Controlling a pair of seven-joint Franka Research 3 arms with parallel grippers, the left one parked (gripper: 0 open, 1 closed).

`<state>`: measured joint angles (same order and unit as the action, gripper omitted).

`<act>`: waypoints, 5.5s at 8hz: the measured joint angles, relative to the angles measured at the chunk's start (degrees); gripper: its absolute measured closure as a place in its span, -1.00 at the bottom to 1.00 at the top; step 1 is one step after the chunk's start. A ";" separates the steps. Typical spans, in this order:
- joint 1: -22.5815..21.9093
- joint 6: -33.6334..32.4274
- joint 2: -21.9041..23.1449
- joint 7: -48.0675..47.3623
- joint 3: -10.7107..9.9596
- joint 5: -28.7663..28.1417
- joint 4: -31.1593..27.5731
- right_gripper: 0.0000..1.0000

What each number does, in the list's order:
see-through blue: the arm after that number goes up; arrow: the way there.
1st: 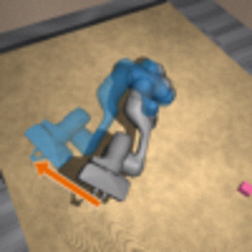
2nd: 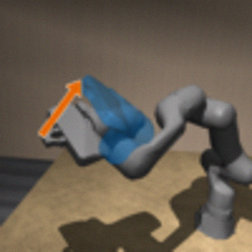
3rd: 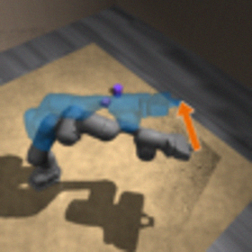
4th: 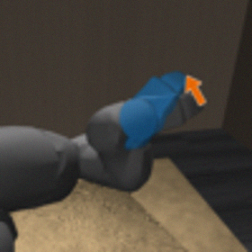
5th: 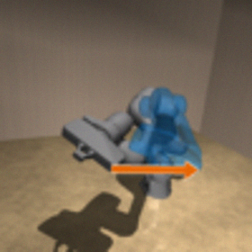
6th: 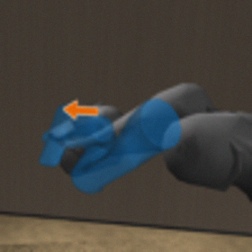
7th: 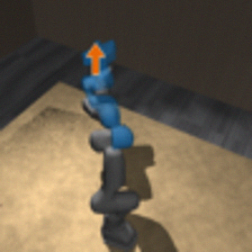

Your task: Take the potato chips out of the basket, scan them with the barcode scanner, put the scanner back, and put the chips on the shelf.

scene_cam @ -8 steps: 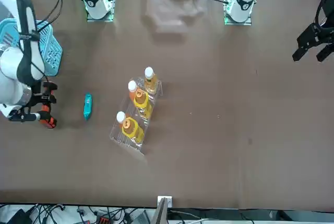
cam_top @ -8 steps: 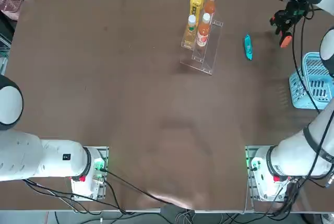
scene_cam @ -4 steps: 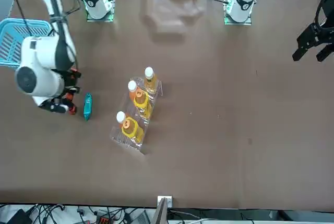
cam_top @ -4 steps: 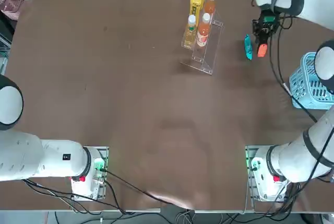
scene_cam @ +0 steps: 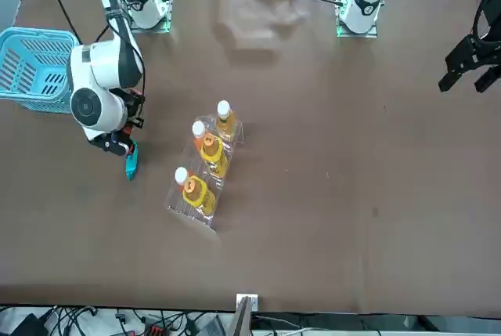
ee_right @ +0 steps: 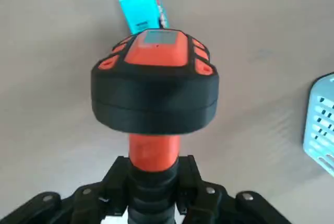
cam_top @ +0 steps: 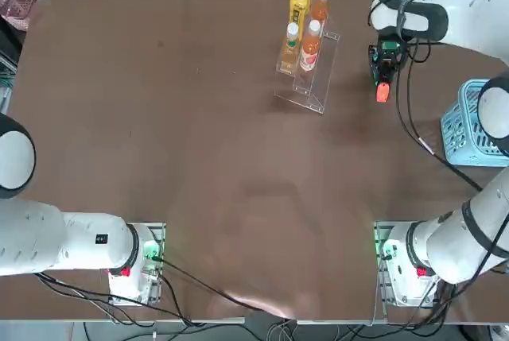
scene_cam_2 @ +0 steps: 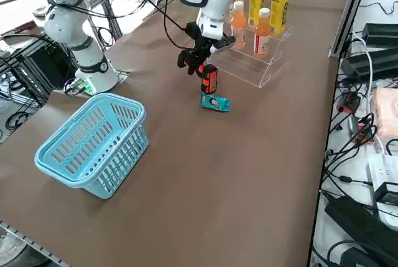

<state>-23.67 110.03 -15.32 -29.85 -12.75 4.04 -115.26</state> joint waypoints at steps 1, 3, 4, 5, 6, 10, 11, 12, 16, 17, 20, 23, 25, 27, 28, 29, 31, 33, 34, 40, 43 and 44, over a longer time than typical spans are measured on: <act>-0.96 0.93 -0.02 -1.01 0.01 0.03 -0.14 0.18; -1.87 3.53 -0.65 -1.46 0.01 1.64 -0.48 0.18; -2.17 4.60 -1.31 -1.47 0.01 1.97 -0.59 0.18; -2.28 5.17 -1.91 -1.49 0.01 2.29 -0.60 0.18; -2.28 5.52 -2.20 -1.51 0.00 2.66 -0.60 0.18; -2.28 7.17 -3.11 -1.53 -0.01 2.84 -0.61 0.19; -2.28 7.34 -3.29 -1.53 -0.02 2.86 -0.61 0.19; -2.27 7.40 -3.28 -1.53 -0.06 2.90 -0.61 0.19; -0.02 5.44 -2.49 7.68 -1.89 3.62 2.41 0.19; 1.95 2.25 -1.99 11.99 -2.21 3.63 4.95 0.19; 10.23 -1.83 -1.10 31.03 -2.49 3.69 11.81 0.19; 23.22 0.65 -1.61 52.60 -2.75 3.61 14.39 0.19; 31.11 5.13 -3.76 64.91 -2.79 1.30 14.50 0.19; 37.30 11.45 -8.55 71.42 -2.75 -1.26 14.53 0.19; 38.81 14.60 -10.78 71.79 -2.73 -1.39 14.58 0.19; 39.56 17.28 -12.76 71.79 -2.70 -1.73 14.65 0.19; 39.75 19.72 -15.57 71.79 -2.54 -4.68 14.80 0.19; 39.76 19.99 -17.40 71.79 -2.35 -7.30 15.50 0.19; 39.76 20.08 -18.18 71.79 -2.31 -7.67 16.16 0.19; 40.21 23.49 -21.75 71.79 -2.30 -7.88 16.85 0.19; 40.37 23.68 -22.02 71.79 -2.30 -8.36 16.85 0.19; 40.37 23.76 -22.07 71.79 -2.30 -8.40 16.85 0.19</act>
<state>16.70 133.79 -37.39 41.94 -15.05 -4.36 -98.41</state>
